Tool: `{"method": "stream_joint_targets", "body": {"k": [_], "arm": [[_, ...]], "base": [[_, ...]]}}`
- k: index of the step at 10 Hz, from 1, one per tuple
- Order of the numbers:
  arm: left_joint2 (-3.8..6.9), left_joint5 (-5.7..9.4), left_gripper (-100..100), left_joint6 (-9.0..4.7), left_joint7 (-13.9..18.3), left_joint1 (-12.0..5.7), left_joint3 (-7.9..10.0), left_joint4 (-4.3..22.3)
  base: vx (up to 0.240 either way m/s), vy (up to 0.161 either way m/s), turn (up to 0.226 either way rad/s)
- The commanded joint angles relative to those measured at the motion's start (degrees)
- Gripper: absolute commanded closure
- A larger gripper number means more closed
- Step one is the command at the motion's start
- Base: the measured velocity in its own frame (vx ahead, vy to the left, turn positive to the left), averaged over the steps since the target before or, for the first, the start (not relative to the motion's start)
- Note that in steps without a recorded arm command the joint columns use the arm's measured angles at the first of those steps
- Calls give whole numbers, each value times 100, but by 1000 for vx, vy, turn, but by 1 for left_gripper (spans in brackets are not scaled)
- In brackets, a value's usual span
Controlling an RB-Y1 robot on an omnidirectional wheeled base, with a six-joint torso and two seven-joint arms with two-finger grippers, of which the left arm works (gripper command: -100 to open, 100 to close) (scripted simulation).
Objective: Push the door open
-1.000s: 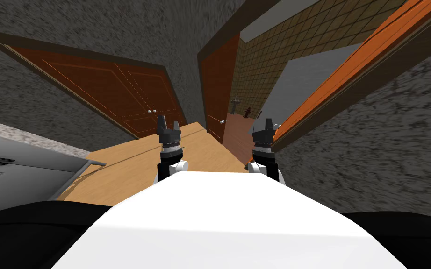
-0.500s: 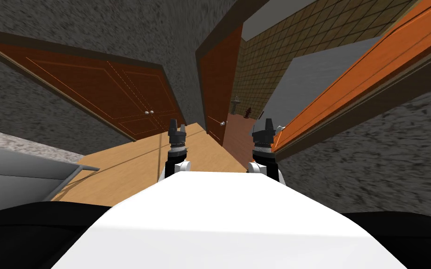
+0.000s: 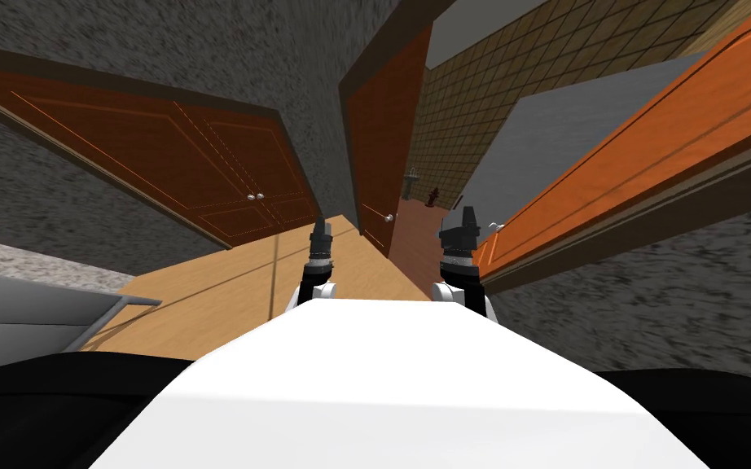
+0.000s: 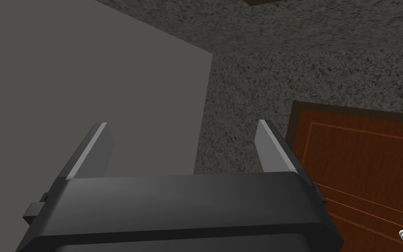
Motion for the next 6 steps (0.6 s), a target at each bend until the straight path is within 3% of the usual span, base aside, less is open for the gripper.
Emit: {"method": "stream_joint_targets", "body": {"k": [1, 6], "arm": [[33, -60, -100, -27, -134, -58, -39, 175], [138, -302, -100, -157, -622, -180, -231, 763]], "base": [[113, 5, -5], [117, 11, -7]]}}
